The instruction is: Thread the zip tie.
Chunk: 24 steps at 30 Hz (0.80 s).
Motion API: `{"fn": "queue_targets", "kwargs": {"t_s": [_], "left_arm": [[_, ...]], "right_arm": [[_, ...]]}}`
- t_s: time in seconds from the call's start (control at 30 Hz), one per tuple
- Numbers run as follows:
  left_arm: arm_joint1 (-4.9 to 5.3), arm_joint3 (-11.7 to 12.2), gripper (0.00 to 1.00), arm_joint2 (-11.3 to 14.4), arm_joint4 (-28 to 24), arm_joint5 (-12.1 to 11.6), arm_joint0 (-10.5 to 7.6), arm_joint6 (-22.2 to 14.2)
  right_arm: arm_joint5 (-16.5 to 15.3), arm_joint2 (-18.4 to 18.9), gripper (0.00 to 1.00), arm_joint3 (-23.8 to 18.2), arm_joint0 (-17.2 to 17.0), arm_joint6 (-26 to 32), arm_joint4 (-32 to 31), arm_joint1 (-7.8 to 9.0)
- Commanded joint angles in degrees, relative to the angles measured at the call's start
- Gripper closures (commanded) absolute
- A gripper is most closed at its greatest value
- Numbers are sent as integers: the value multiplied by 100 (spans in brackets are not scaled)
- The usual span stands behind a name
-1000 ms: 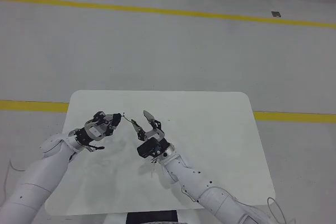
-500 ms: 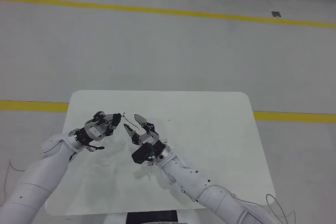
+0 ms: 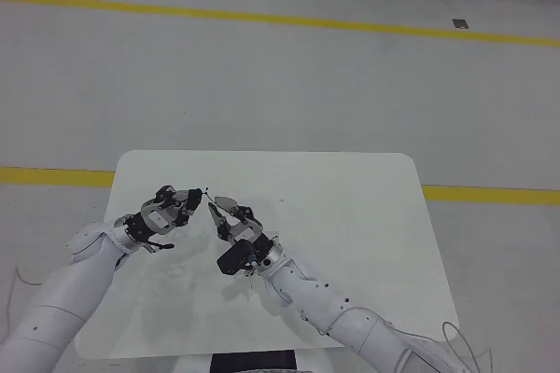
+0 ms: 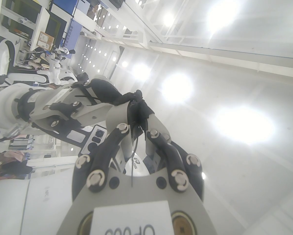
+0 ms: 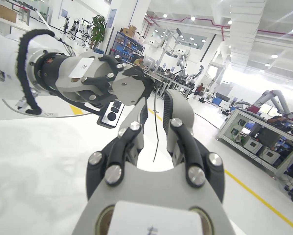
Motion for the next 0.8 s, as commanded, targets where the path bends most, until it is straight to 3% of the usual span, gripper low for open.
{"fn": "queue_targets", "kwargs": {"t_s": [0.0,0.3,0.77], "left_arm": [[0,0,100,0,0,0,0,0],[0,0,100,0,0,0,0,0],[0,0,100,0,0,0,0,0]], "right_arm": [[0,1,100,5,-1,6,0,-4],[0,74,100,35,-32,-17,0,-8],[0,541,100,-23,-294,31,0,-21]]}}
